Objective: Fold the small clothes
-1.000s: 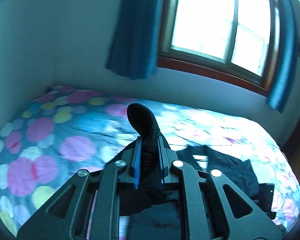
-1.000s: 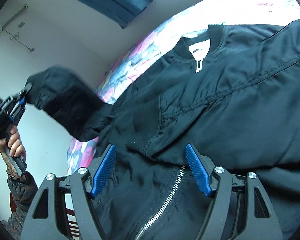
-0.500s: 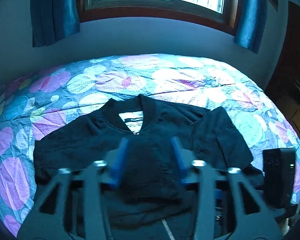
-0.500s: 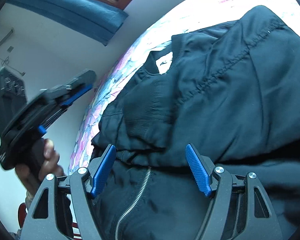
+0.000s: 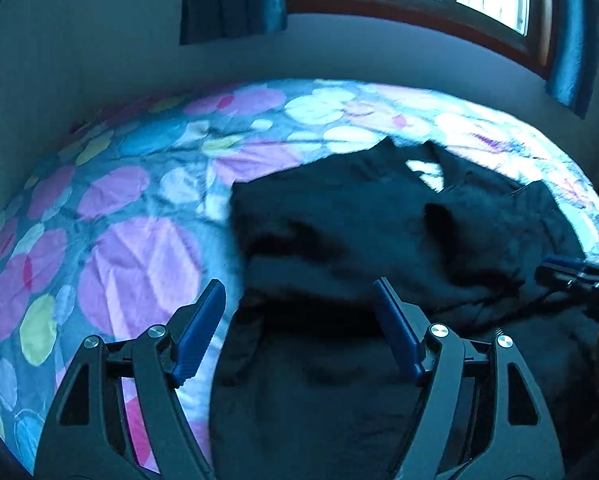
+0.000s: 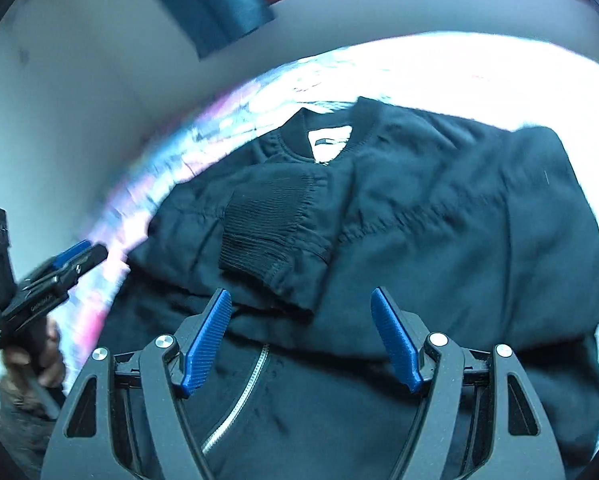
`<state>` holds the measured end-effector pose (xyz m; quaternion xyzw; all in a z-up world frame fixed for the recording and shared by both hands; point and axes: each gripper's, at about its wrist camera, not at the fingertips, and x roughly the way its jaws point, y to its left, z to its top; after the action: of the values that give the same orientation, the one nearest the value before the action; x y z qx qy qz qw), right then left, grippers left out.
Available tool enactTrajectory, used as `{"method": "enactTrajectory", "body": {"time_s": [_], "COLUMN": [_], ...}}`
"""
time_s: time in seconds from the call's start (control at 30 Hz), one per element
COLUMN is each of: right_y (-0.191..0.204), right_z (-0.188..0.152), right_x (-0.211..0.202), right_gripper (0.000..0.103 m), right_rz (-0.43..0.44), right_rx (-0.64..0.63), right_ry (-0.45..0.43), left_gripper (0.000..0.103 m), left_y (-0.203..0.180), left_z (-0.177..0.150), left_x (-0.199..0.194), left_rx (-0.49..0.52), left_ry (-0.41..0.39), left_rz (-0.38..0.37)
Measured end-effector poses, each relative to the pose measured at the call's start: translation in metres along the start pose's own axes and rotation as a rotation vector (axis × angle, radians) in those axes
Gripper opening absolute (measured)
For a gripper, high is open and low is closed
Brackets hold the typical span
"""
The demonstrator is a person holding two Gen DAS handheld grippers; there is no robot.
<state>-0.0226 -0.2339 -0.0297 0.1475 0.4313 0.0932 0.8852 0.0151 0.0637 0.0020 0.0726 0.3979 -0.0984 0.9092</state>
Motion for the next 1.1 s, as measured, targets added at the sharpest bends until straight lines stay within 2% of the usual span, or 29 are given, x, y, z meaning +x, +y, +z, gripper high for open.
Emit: {"method": "enactTrajectory", "body": {"time_s": [0.1,0.2,0.3,0.4,0.53,0.6,0.67,0.77,0.93,1.03,1.1], "right_y": [0.032,0.058,0.064,0.045,-0.008,-0.039,-0.054,-0.029,0.037,0.070,0.084], "right_z": [0.010,0.017,0.019,0.026,0.028,0.024,0.019,0.022,0.041,0.049,0.049], "right_x": [0.018,0.045,0.067,0.052,0.013,-0.007,-0.021,-0.018,0.022,0.053,0.071], "right_gripper": [0.072,0.072,0.072,0.072,0.072,0.072,0.072,0.072,0.072,0.072,0.072], "right_rz": [-0.098,-0.205,-0.258,-0.231,-0.229,-0.240,-0.227,-0.217,-0.189,-0.224,-0.304], "right_rx": [-0.126,-0.257,-0.313,-0.218,-0.032,0.078,0.139,0.047,-0.148,-0.232,-0.300], "right_ry": [-0.003,0.010,0.045,-0.005,-0.078,-0.109,-0.138,-0.104,-0.075,-0.059,-0.043], "left_gripper": [0.075,0.075,0.075,0.075,0.075,0.076,0.077,0.077,0.077,0.077,0.077], "left_y": [0.008,0.012,0.020,0.038,0.062,0.068,0.065,0.062,0.059,0.055,0.057], "left_z": [-0.015,-0.016,-0.014,-0.012,-0.018,-0.021,-0.022,-0.019,-0.012,-0.010,-0.010], "left_x": [0.018,0.036,0.050,0.060,0.065,0.068,0.068,0.068,0.069,0.071,0.074], "left_rx": [0.021,0.023,-0.017,-0.109,-0.238,-0.273,-0.265,-0.257,-0.265,-0.252,-0.265], "left_ry": [0.032,0.063,0.094,0.118,0.141,0.147,0.145,0.139,0.136,0.136,0.137], "left_rz": [0.076,0.106,0.130,0.156,0.098,0.076,0.084,0.101,0.101,0.104,0.109]}}
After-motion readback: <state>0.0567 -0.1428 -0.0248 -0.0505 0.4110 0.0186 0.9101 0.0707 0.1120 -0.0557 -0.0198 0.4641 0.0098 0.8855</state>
